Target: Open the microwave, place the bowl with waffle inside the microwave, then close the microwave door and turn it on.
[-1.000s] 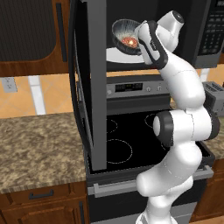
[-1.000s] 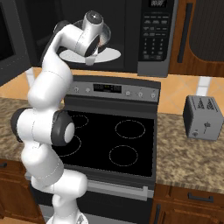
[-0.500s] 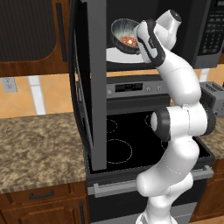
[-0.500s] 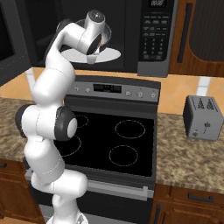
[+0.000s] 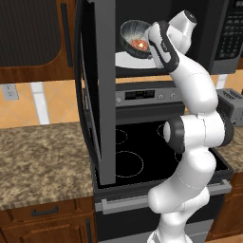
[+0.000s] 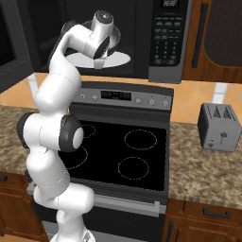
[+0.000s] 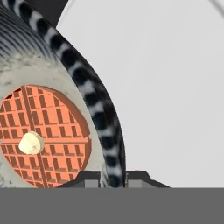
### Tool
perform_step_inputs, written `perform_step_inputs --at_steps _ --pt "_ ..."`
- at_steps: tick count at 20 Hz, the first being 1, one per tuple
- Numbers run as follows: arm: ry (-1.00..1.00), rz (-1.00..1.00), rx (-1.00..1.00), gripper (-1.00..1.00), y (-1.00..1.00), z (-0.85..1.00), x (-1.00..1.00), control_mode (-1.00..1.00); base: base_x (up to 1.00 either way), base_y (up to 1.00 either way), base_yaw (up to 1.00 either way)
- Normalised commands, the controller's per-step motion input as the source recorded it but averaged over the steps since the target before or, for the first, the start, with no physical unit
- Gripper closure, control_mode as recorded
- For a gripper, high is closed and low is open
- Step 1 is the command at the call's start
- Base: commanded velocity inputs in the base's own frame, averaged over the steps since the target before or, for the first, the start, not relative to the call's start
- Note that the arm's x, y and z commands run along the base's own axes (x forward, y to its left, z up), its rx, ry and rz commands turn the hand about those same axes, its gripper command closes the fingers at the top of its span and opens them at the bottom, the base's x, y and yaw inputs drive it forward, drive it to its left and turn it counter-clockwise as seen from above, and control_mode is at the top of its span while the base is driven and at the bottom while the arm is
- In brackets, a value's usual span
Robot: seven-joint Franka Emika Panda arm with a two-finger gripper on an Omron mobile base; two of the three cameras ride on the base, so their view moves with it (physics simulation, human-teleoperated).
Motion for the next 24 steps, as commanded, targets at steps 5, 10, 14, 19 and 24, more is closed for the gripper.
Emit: perform_step_inputs --at_steps 5,10,14,19,24 --pt "0.0 0.0 0.0 -1.0 0.0 0.0 0.0 -1.0 0.0 0.0 0.0" --pt "0.0 0.0 0.0 -1.0 0.0 0.0 0.0 -1.0 0.0 0.0 0.0" --pt "-0.01 0.0 0.0 -1.0 0.0 0.0 -0.03 -1.0 0.0 0.0 0.0" --pt "-0.14 -0.06 0.01 -1.0 -0.03 0.0 -0.27 -1.0 0.0 0.0 0.0" --pt "-0.25 -0.05 0.0 -1.0 -0.03 0.0 -0.72 -1.0 0.0 0.0 0.0"
